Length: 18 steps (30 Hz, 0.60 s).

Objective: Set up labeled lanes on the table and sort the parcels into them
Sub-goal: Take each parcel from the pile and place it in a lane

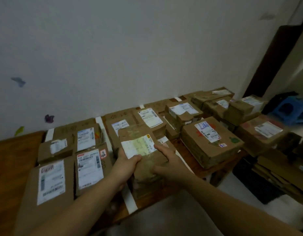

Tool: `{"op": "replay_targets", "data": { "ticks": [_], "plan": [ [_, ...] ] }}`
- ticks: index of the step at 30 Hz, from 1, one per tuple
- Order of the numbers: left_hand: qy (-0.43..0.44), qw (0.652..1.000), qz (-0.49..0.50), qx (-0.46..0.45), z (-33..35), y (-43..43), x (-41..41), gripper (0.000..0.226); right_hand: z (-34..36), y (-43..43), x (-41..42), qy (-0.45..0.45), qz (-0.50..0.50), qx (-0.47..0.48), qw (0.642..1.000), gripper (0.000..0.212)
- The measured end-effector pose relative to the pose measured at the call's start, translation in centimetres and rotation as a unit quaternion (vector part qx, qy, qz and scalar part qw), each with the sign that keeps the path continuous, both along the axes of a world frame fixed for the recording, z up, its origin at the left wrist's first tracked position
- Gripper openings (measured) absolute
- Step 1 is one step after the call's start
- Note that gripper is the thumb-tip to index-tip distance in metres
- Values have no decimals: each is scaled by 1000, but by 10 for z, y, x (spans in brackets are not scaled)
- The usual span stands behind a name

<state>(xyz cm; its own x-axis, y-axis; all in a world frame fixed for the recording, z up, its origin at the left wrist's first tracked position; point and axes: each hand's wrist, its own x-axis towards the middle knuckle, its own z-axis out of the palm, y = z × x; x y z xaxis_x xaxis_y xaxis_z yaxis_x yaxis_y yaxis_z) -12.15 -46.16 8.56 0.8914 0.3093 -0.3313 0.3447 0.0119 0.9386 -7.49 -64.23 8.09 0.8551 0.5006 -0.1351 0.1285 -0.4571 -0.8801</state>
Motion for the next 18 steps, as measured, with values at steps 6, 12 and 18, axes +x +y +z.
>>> {"op": "replay_targets", "data": {
  "ticks": [6,12,18],
  "plan": [
    [37,992,97,69,-10,-28,-9,63,-34,-6,13,-4,102,4,995,80],
    [61,988,76,120,-13,-28,-3,60,-49,2,19,-1,120,-7,993,78],
    [83,966,13,245,13,-8,-9,66,-23,14,28,-68,146,-103,982,79]
  ]
}}
